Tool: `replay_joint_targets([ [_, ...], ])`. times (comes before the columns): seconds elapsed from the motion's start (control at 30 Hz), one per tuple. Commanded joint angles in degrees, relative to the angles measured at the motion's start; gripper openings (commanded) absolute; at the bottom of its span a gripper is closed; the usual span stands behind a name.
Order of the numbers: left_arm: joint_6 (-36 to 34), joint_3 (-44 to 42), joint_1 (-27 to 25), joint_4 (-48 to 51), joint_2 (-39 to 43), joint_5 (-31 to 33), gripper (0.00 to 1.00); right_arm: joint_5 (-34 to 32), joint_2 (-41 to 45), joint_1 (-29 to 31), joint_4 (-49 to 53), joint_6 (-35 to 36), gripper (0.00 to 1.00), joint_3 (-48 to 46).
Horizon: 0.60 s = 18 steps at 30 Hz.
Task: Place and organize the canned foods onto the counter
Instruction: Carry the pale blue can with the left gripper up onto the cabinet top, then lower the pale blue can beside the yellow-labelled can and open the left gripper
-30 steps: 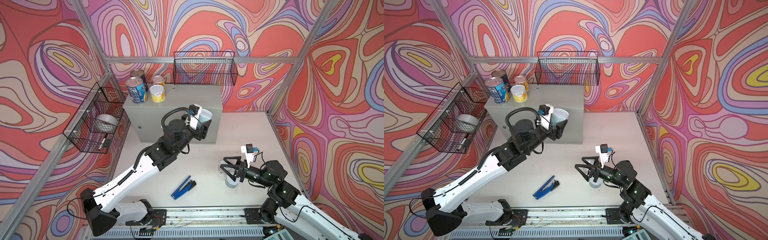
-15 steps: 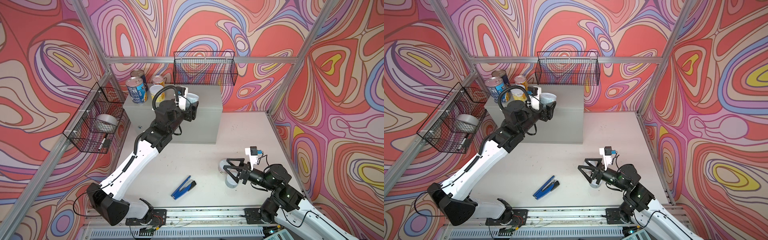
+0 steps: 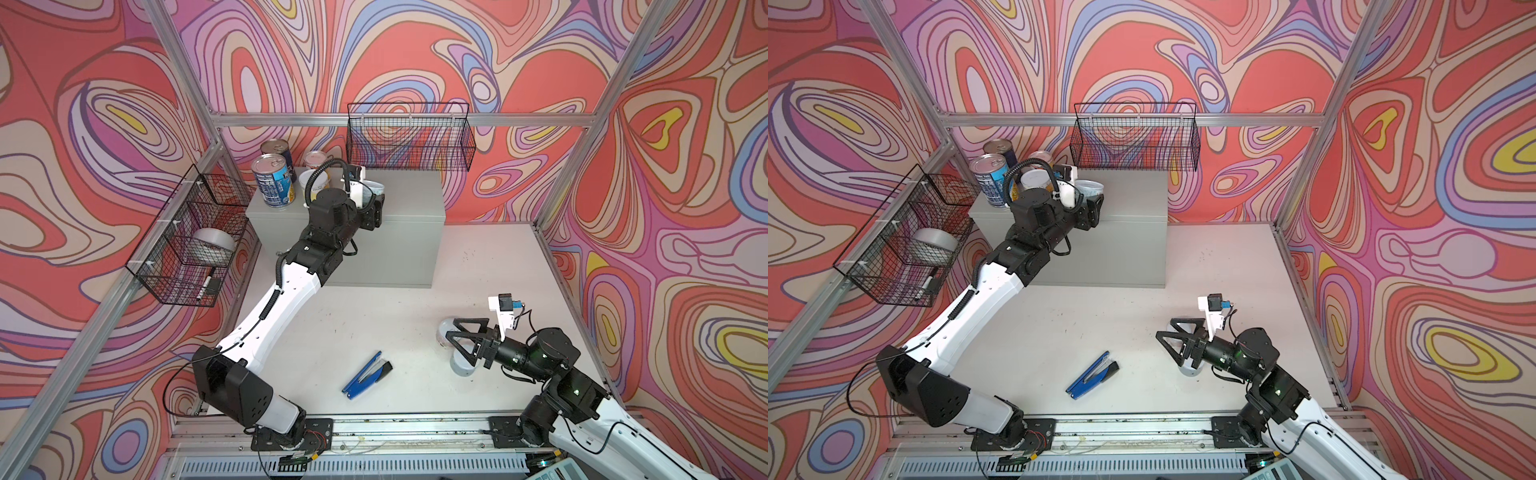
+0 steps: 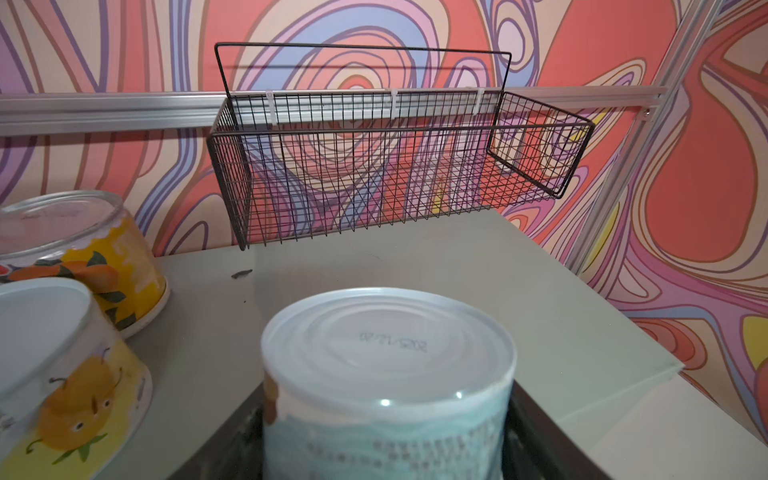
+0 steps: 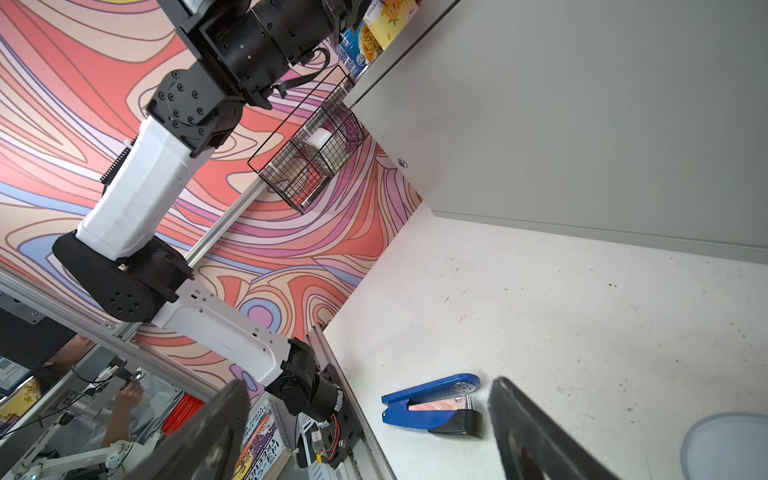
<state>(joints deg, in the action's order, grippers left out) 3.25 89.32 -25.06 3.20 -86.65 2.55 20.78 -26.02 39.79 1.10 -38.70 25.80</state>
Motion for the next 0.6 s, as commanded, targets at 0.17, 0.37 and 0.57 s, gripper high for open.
replay_joint_targets([
  [0.17,-0.70,4.99,1.47,-5.93,-2.39,-1.33,0.56,-1.34,-0.21,0.02,1.64,0.39,0.92,0.56],
  [0.37,-0.95,7.64,1.90,-6.04,-5.46,-1.87,0.56,-2.49,-0.34,0.02,4.48,1.24,0.92,1.88],
  [0.57,-1.17,9.37,2.17,-6.16,-8.21,-1.49,0.56,-2.98,0.26,0.02,5.97,1.02,0.92,1.80],
])
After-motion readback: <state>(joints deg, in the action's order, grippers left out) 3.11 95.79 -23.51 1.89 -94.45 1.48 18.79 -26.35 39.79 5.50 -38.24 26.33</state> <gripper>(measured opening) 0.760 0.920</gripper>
